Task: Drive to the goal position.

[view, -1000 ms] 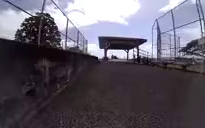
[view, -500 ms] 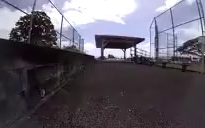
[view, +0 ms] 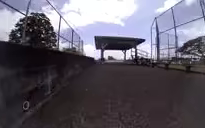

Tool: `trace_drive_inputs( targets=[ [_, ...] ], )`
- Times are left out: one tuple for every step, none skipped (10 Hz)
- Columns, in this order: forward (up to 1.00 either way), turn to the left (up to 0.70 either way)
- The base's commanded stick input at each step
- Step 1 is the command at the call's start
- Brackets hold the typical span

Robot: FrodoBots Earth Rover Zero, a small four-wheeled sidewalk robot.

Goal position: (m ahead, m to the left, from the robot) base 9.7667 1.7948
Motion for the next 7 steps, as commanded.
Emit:
trace_drive_inputs(
  targets=[
    [0.7,0.01],
    [0.7,0.01],
    [0.7,0.01],
    [0.7,0.3],
    [0.7,0.36],
    [0.7,0.25],
    [0.7,0.01]
  ],
)
